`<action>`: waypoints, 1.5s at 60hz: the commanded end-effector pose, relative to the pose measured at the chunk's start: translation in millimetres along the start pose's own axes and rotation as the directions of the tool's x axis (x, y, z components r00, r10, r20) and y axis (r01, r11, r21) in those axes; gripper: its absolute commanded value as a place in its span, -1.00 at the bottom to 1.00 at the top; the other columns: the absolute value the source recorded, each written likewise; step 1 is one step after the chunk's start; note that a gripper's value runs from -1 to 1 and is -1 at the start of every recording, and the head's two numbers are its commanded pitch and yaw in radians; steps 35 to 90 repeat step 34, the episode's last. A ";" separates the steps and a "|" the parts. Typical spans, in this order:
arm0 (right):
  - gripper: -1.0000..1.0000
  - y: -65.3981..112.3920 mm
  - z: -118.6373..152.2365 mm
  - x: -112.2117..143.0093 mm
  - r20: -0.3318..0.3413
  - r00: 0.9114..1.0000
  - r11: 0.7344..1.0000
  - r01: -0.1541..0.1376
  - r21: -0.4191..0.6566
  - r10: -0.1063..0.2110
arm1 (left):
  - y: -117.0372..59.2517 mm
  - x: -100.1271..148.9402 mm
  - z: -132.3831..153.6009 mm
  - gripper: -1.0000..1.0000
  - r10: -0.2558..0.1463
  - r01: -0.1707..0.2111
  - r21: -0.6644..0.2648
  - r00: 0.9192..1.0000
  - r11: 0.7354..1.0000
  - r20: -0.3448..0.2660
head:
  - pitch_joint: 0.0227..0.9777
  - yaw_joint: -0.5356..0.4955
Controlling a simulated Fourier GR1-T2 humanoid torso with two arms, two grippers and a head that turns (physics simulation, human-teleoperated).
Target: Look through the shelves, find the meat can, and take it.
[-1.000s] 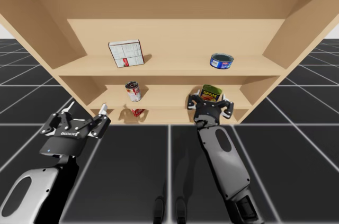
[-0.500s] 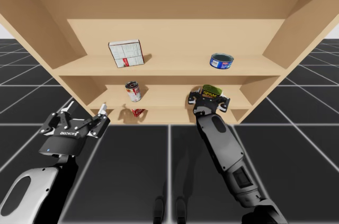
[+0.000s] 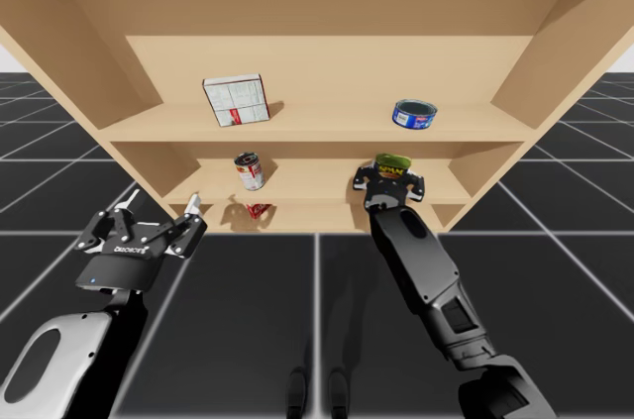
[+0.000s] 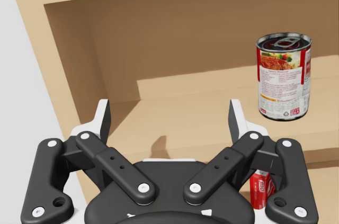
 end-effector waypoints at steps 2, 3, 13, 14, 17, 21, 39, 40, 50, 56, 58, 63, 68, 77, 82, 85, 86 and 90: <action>1.00 -11.1 3.1 3.6 0.018 1.000 0.998 0.023 -0.060 -0.022 | -1.0 0.1 -0.3 -1.00 -0.001 0.001 -0.001 1.000 1.000 0.001 | 0.08 -0.54; 1.00 -14.4 6.0 5.9 0.026 0.999 0.998 0.024 -0.060 -0.022 | -1.1 0.2 -0.3 -1.00 -0.001 0.001 -0.001 1.000 1.000 0.002 | 0.08 -0.54; 1.00 -32.5 28.1 15.0 0.069 0.997 0.997 0.038 -0.064 -0.033 | -1.7 0.1 -0.4 -1.00 -0.002 0.002 -0.003 1.000 1.000 0.002 | 0.07 -0.54; 1.00 -35.4 32.2 16.4 0.075 0.997 0.997 0.042 -0.063 -0.037 | -1.7 0.2 -0.3 -1.00 -0.002 0.002 -0.003 1.000 1.000 0.002 | 0.07 -0.54; 1.00 -42.9 43.5 19.9 0.095 0.995 0.997 0.046 -0.062 -0.040 | -1.6 0.3 -0.2 -1.00 -0.001 0.001 -0.003 1.000 1.000 0.003 | 0.07 -0.54; 1.00 -50.9 59.1 21.6 0.130 0.991 0.997 0.040 -0.063 -0.032 | -1.4 0.5 0.0 -1.00 -0.001 0.001 -0.003 1.000 1.000 0.003 | 0.07 -0.53; 1.00 -69.9 104.1 20.5 0.195 0.981 0.999 0.002 -0.037 0.005 | -1.4 0.5 0.4 -1.00 -0.003 0.003 -0.003 1.000 1.000 0.003 | 0.07 -0.52; 1.00 -69.9 104.1 20.5 0.195 0.981 0.999 0.002 -0.037 0.005 | -1.4 0.5 0.4 -1.00 -0.003 0.003 -0.003 1.000 1.000 0.003 | 0.07 -0.52; 1.00 -69.9 104.1 20.5 0.195 0.981 0.999 0.002 -0.037 0.005 | -1.4 0.5 0.4 -1.00 -0.003 0.003 -0.003 1.000 1.000 0.003 | 0.07 -0.52; 1.00 -69.9 104.1 20.5 0.195 0.981 0.999 0.002 -0.037 0.005 | -1.4 0.5 0.4 -1.00 -0.003 0.003 -0.003 1.000 1.000 0.003 | 0.07 -0.52; 1.00 -69.9 104.1 20.5 0.195 0.981 0.999 0.002 -0.037 0.005 | -1.4 0.5 0.4 -1.00 -0.003 0.003 -0.003 1.000 1.000 0.003 | 0.07 -0.52; 1.00 -69.9 104.1 20.5 0.195 0.981 0.999 0.002 -0.037 0.005 | -1.4 0.5 0.4 -1.00 -0.003 0.003 -0.003 1.000 1.000 0.003 | 0.07 -0.52; 1.00 -69.9 104.1 20.5 0.195 0.981 0.999 0.002 -0.037 0.005 | -1.4 0.5 0.4 -1.00 -0.003 0.003 -0.003 1.000 1.000 0.003 | 0.07 -0.52; 1.00 -69.9 104.1 20.5 0.195 0.981 0.999 0.002 -0.037 0.005 | -1.4 0.5 0.4 -1.00 -0.003 0.003 -0.003 1.000 1.000 0.003 | 0.07 -0.52; 1.00 -69.9 104.1 20.5 0.195 0.981 0.999 0.002 -0.037 0.005 | -1.4 0.5 0.4 -1.00 -0.003 0.003 -0.003 1.000 1.000 0.003 | 0.07 -0.52; 1.00 -69.9 104.1 20.5 0.195 0.981 0.999 0.002 -0.037 0.005 | -1.4 0.5 0.4 -1.00 -0.003 0.003 -0.003 1.000 1.000 0.003 | 0.07 -0.52; 1.00 -69.9 104.1 20.5 0.195 0.981 0.999 0.002 -0.037 0.005 | -1.4 0.5 0.4 -1.00 -0.003 0.003 -0.003 1.000 1.000 0.003 | 0.07 -0.52; 1.00 -69.9 104.1 20.5 0.195 0.981 0.999 0.002 -0.037 0.005 | -1.4 0.5 0.4 -1.00 -0.003 0.003 -0.003 1.000 1.000 0.003 | 0.07 -0.52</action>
